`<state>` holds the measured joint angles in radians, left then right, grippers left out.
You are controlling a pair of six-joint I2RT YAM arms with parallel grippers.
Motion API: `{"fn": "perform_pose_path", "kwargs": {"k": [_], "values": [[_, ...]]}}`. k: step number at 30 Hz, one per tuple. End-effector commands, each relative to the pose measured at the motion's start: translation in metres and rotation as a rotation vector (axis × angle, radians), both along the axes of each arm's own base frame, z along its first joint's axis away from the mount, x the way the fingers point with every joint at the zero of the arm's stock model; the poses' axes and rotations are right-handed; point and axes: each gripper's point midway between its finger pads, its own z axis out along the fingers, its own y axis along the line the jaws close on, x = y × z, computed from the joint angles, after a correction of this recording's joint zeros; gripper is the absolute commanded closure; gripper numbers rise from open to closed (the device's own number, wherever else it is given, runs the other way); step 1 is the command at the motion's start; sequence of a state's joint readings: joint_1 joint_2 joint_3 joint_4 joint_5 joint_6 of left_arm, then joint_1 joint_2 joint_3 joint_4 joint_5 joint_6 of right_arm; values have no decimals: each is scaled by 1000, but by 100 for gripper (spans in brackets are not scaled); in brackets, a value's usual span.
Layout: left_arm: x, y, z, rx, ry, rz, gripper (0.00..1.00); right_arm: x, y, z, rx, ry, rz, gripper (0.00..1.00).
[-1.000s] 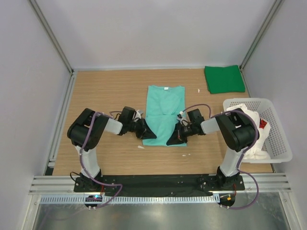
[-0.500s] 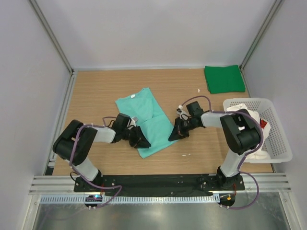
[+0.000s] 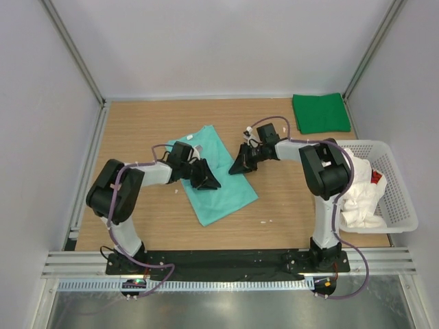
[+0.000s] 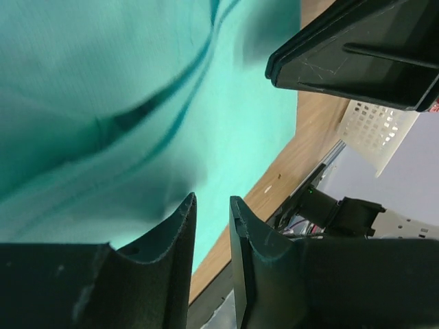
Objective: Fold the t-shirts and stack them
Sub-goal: Fold the tshirt
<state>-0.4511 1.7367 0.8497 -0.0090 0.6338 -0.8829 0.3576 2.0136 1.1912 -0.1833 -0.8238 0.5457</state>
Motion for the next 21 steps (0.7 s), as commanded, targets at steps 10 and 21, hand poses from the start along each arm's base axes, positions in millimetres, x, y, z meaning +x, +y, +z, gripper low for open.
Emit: {"fn": "perform_pose_path", "kwargs": {"k": [10,21], "values": [[60,9,-43,-97,34,86,79,27,-15,-40,56,67,-94,89],[52,23,19,-24,-76,-22,52,12,-43,-7,-59,13,-64,71]]}}
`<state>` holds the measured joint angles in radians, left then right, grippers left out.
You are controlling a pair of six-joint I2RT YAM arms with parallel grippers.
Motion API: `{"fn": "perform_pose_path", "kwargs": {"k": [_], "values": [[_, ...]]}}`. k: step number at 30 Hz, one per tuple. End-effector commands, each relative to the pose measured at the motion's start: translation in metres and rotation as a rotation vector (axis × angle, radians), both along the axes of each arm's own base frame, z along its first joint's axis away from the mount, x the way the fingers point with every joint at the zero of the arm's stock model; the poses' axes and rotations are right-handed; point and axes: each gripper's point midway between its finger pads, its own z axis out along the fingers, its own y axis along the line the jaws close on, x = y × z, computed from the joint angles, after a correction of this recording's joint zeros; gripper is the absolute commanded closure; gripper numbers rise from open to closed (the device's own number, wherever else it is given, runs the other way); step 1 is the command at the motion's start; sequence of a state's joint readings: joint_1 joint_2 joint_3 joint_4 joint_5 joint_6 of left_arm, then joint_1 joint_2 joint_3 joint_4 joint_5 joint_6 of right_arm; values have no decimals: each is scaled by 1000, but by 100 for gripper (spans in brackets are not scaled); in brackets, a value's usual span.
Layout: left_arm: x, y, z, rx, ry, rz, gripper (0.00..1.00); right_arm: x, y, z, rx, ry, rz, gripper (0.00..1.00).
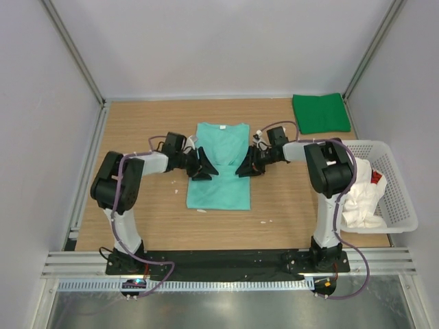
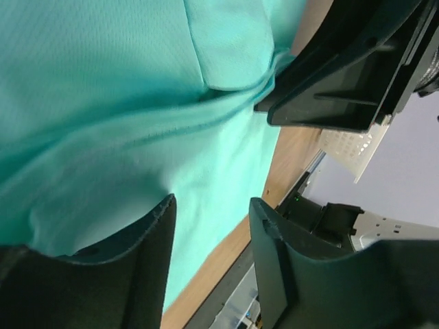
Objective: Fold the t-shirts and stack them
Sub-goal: Fold the tshirt
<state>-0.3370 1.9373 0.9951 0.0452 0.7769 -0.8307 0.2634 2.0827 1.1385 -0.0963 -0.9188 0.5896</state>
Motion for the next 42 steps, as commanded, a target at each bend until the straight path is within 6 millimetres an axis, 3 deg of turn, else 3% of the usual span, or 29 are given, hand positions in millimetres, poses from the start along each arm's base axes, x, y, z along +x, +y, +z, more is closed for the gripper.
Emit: {"fn": "perform_pose_path", "kwargs": {"k": [1,3,4,7,8,9,10,11,12,13,14,15,16,17,19,20,22,23,29,34,42], "values": [[2,14,56,56,-135,-11,51,6,-21,18,-165,-93,1,67],[-6,20,82,70,-162,5,46,5,-28,36,-203,-121,10,63],[-9,23,87,79,-164,19,44,5,-35,35,-252,-125,-6,59],[-31,44,82,168,-74,114,42,-7,-46,47,-314,-120,-37,50],[-36,44,81,149,-18,170,42,-17,-53,39,-342,-97,-50,48],[-54,49,64,151,41,197,42,-19,-52,53,-328,-124,-83,47],[-58,51,62,128,63,239,41,-22,-53,55,-321,-127,-102,46],[-55,50,75,77,9,280,41,-38,-57,44,-328,-87,-120,46],[-68,55,60,62,94,346,41,-35,-55,59,-292,-153,-153,46],[-63,57,62,39,68,390,41,-39,-54,61,-266,-119,-205,44],[-64,58,71,9,42,420,41,-56,-57,48,-265,-80,-229,42],[-71,62,61,-1,91,468,41,-53,-56,61,-224,-141,-266,41],[-70,63,65,-20,74,496,41,-57,-55,62,-195,-107,-320,37],[-66,65,72,-50,43,529,41,-75,-59,47,-199,-62,-339,36],[-69,67,66,-88,65,577,41,-78,-60,56,-149,-80,-418,34],[-74,71,57,-83,71,610,41,-90,-63,44,-142,-55,-441,33],[-77,75,53,-124,106,681,37,-95,-66,50,-107,-89,-503,32],[-75,76,56,-157,84,704,38,-109,-66,39,-99,-38,-532,33],[-95,86,29,-76,135,733,37,-131,-71,27,-80,-61,-627,34],[-102,91,7,15,165,721,42,-131,-74,15,-109,-71,-645,41],[-111,86,-18,106,223,663,48,-128,-62,-3,-166,-39,-557,50]]}}
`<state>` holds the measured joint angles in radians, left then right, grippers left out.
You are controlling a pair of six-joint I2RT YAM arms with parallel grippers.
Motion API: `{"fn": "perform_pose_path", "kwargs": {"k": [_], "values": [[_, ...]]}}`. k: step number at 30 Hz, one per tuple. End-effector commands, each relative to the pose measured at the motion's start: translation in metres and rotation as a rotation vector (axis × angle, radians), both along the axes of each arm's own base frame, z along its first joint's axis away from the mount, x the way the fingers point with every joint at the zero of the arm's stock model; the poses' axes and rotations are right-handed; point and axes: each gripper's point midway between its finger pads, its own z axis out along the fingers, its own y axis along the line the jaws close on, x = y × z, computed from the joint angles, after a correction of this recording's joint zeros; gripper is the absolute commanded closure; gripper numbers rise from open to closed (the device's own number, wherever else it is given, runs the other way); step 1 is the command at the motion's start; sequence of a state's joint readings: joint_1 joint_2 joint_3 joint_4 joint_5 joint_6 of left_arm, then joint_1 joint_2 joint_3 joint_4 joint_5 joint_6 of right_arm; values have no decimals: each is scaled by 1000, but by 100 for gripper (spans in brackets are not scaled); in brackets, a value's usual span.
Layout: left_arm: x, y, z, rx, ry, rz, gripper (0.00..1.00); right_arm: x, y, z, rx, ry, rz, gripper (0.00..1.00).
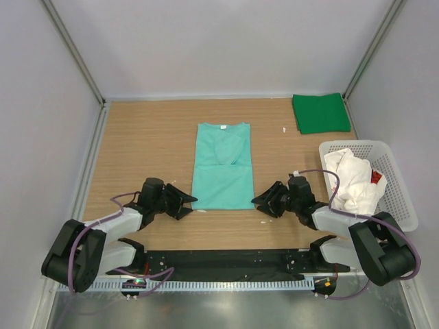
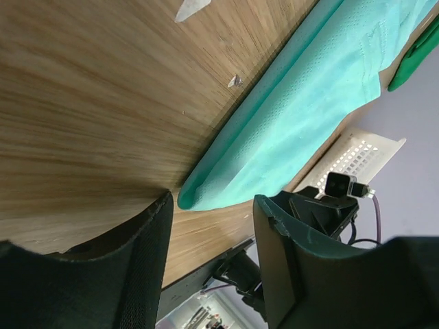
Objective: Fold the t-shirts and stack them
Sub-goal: Fold the tshirt
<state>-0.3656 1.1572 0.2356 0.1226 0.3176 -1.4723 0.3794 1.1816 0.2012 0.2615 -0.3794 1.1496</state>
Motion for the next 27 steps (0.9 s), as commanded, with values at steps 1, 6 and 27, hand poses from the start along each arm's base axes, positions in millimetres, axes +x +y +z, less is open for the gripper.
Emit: {"fn": "perform_pose_path", "kwargs": {"k": [1,6,27], "values": [[0,2,-9,62,5,-31,48,4,-2,-10,-57,-12,8,51],[-3,4,-13,95,38,-47,50,0,-3,-17,-99,7,36,53],[-8,8,-24,118,90,-37,59,-29,-5,-25,-90,85,47,52]]}}
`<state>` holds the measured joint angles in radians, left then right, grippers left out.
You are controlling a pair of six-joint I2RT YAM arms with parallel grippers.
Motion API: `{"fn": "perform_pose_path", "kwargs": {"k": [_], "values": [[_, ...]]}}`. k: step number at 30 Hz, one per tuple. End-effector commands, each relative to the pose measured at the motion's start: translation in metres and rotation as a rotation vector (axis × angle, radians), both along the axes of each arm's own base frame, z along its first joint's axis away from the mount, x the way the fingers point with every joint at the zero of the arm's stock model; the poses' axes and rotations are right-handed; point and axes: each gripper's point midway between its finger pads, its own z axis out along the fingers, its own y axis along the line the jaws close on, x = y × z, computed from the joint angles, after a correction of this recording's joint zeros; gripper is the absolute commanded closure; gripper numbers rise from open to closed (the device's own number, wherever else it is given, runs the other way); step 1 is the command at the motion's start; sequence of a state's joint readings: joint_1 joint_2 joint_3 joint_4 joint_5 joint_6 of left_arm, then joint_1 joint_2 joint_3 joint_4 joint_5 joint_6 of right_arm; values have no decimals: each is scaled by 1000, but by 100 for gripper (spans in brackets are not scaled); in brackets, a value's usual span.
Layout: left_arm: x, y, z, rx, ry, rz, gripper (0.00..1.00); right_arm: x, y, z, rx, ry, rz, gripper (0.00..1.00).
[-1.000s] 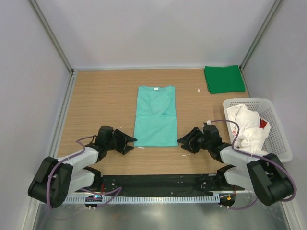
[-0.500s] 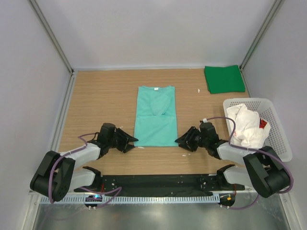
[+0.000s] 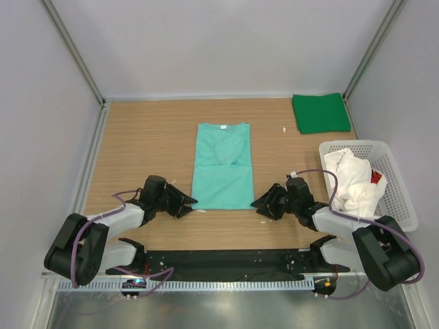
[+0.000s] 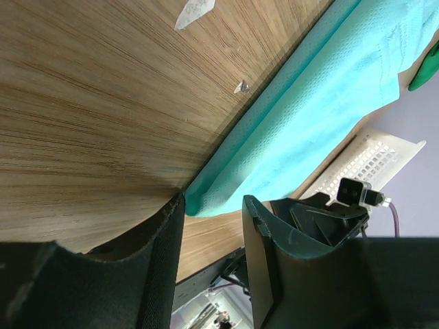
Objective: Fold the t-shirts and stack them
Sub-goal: Fold the tshirt
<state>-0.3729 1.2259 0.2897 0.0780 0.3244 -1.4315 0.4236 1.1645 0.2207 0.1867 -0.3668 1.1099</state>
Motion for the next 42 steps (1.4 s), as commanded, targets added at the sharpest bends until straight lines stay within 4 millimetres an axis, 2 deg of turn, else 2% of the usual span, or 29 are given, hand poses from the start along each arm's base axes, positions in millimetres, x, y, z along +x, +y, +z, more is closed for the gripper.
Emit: {"fn": "perform_pose_path", "kwargs": {"k": [1,10,24,28,31,36,37,39,40,41,42], "values": [[-10,11,-19,84,54,4,59,-18,-10,-23,-46,79,-17,52],[-12,12,-20,84,55,3,65,-21,-7,-32,2,129,-66,52],[-16,14,-26,85,59,13,69,-12,-29,-44,-19,132,-276,52],[-14,14,-26,83,55,14,70,-7,-27,-44,-13,129,-275,53],[-13,13,-27,83,55,14,71,-11,-26,-52,-30,160,-257,53],[-11,12,-28,78,51,13,77,-12,-23,-57,-33,181,-239,62],[-11,12,-28,80,53,11,80,-14,-23,-58,-35,183,-237,67],[-8,12,-26,83,35,4,90,-15,-24,-58,-43,176,-229,78],[-7,12,-25,88,27,2,94,-17,-25,-60,-52,180,-225,88],[-8,13,-25,96,21,-9,100,-18,-25,-59,-51,177,-218,92],[-6,12,-23,100,12,-13,100,-16,-23,-57,-59,158,-192,98]]}}
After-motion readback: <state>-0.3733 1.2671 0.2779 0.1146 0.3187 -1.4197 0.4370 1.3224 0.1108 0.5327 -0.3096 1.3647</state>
